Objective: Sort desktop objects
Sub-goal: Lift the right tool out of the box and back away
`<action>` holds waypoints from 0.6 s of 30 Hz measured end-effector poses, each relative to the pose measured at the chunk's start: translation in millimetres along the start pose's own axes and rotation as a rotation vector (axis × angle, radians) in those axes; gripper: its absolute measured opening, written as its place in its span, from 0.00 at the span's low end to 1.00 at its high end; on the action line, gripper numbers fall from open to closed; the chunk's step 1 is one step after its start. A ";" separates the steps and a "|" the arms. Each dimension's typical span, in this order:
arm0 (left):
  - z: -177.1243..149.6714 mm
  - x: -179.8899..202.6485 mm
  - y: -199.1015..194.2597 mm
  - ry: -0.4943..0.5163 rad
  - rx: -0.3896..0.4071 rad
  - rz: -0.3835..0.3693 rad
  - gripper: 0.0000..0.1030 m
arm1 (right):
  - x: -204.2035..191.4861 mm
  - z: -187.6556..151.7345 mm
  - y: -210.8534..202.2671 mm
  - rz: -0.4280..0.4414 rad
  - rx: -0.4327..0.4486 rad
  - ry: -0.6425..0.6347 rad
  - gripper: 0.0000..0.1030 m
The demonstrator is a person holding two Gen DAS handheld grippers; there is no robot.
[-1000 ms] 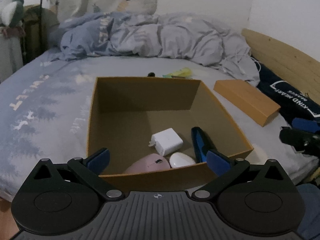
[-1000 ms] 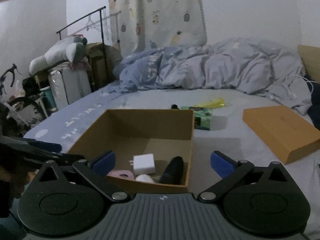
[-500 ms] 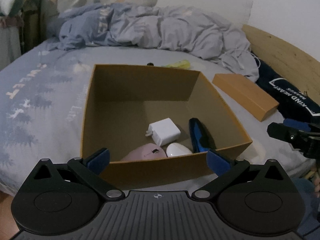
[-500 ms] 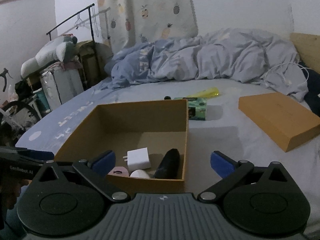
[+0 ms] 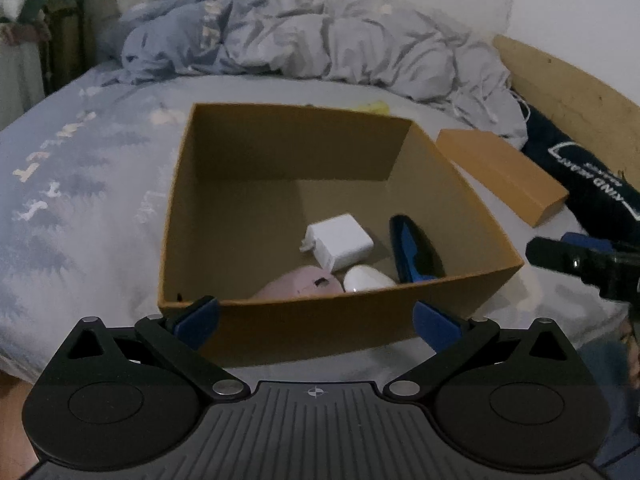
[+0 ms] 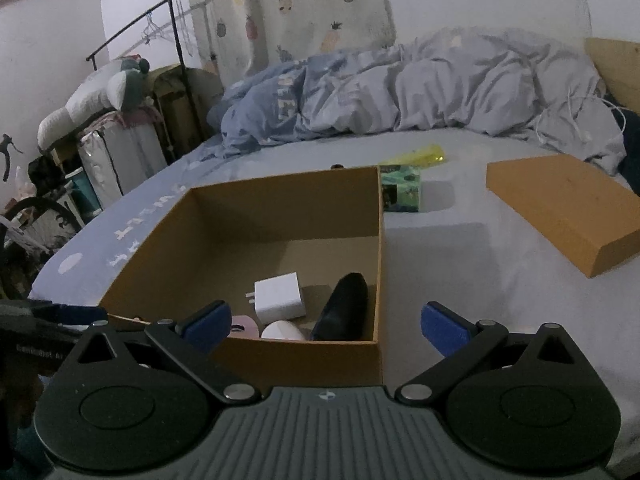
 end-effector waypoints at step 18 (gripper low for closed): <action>-29.2 4.9 37.7 -0.056 -0.078 -0.018 1.00 | -4.5 -9.6 7.4 0.015 -0.051 0.004 1.00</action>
Point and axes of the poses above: each gripper's, at about its wrist camera, not at the fingertips, and y roughly the way its jaws point, x to its right, z to its top, the point moved 9 cm from there along y, roughly the way its jaws point, and after that the axes turned 6 degrees about -z, right-handed, at the moved point
